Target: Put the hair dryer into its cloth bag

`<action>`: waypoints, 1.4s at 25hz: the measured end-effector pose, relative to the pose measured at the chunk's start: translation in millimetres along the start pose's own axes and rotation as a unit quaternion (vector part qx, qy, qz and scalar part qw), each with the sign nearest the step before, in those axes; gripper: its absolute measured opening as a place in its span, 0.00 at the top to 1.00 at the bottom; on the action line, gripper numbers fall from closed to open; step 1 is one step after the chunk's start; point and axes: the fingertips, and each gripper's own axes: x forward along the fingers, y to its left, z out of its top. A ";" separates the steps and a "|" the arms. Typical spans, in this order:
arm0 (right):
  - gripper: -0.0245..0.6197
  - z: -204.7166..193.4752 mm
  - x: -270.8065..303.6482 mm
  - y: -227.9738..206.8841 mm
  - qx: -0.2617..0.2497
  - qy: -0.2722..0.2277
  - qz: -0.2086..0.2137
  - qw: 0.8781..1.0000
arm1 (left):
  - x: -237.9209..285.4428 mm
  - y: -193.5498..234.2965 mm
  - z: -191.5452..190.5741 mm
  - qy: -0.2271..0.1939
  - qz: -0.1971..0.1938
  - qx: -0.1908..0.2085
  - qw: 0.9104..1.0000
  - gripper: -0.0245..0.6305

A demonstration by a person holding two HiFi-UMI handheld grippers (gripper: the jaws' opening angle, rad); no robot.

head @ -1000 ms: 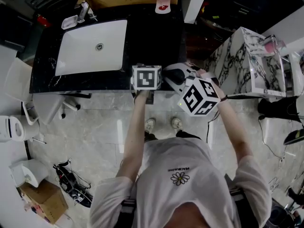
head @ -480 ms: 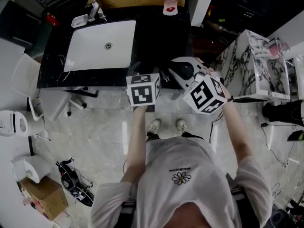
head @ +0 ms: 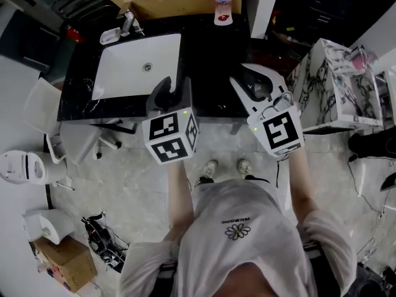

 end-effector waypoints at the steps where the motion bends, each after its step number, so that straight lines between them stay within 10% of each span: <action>1: 0.83 3.7 -4.6 -5.7 0.009 -0.011 -0.026 1.000 | -2.3 0.3 4.7 -0.011 0.003 0.005 1.000 0.71; 7: 0.90 -3.0 -42.0 -42.8 0.186 -0.076 -0.198 0.959 | -20.1 -16.1 26.7 -0.102 -0.010 0.048 0.994 0.90; 14: 0.94 -48.3 -66.2 -34.4 0.267 -0.046 -0.271 0.924 | -25.1 -32.9 18.5 -0.126 -0.008 0.077 0.989 0.93; 35: 0.94 -67.1 -65.7 -15.5 0.237 0.001 -0.261 0.936 | -19.7 -46.9 0.9 -0.116 -0.024 0.056 0.991 0.93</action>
